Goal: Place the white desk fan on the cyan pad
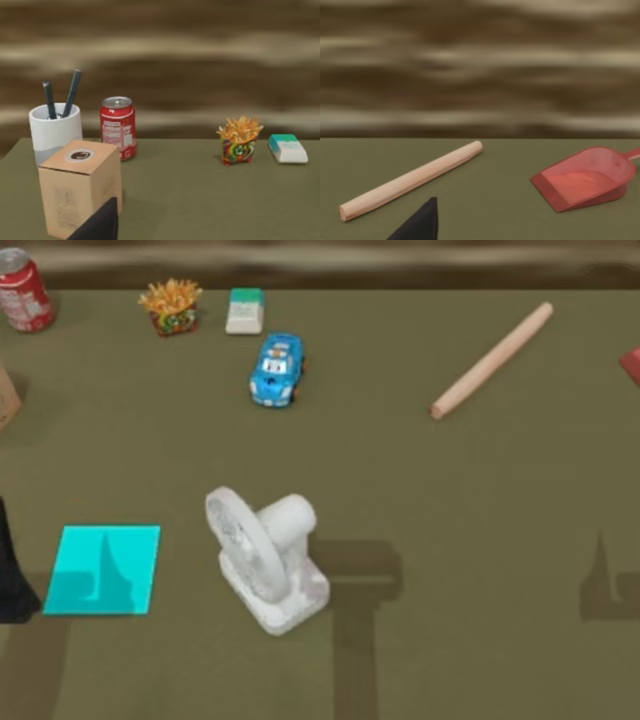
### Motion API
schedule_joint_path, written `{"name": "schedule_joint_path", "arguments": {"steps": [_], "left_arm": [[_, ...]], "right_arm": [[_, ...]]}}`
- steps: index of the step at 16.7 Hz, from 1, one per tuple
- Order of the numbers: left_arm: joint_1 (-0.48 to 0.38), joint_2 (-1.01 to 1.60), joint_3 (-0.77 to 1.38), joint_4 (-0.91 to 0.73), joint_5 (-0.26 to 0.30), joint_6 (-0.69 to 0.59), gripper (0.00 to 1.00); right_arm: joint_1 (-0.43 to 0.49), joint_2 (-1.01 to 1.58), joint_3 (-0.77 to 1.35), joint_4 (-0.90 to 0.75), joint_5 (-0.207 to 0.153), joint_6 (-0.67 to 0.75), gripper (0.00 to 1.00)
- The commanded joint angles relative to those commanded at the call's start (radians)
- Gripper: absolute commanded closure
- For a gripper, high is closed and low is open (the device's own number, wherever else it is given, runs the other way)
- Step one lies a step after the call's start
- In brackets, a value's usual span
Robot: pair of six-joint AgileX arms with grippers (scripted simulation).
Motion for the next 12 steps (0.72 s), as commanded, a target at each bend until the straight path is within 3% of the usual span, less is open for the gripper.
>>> {"name": "schedule_joint_path", "arguments": {"steps": [6,12], "left_arm": [[-0.046,0.105,0.099,-0.102,0.001,-0.083,0.0],[-0.199,0.567,0.522,-0.458,-0.002,-0.402,0.0]], "right_arm": [[0.0,0.0,0.0,0.0,0.0,0.0,0.0],[0.0,0.0,0.0,0.0,0.0,0.0,0.0]]}}
